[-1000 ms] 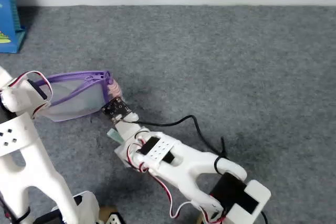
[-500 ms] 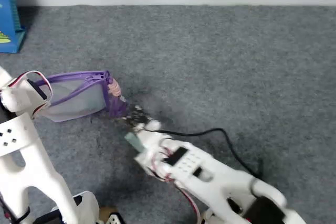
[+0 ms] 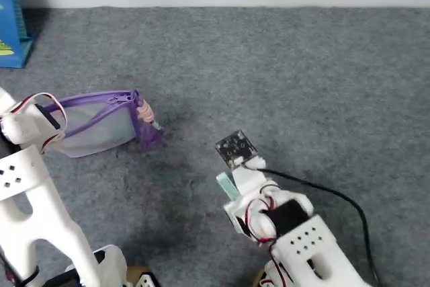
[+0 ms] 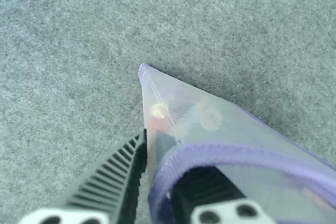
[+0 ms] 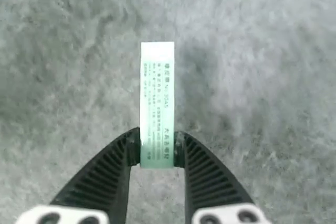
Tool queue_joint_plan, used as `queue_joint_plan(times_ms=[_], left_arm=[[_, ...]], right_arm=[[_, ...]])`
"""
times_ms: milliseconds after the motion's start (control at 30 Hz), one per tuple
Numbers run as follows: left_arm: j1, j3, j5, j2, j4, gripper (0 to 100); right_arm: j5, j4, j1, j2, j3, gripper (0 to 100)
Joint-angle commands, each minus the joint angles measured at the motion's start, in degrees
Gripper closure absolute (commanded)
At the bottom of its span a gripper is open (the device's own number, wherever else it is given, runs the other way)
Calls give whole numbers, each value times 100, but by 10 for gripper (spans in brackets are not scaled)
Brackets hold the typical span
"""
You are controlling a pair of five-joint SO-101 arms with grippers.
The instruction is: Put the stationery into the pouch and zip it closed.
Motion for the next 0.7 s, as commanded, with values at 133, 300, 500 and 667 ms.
queue_joint_plan(times_ms=[133, 300, 500, 667], left_arm=[[-9, -48, 44, -9, 105, 989], [-9, -48, 44, -9, 105, 989], [18, -48, 44, -9, 105, 989], [-9, -48, 44, -9, 105, 989]], right_arm=[[255, -57, 92, -409, 141, 990], [255, -66, 171, -400, 123, 989], [229, 303, 435, -400, -149, 863], [211, 312, 426, -400, -185, 802]])
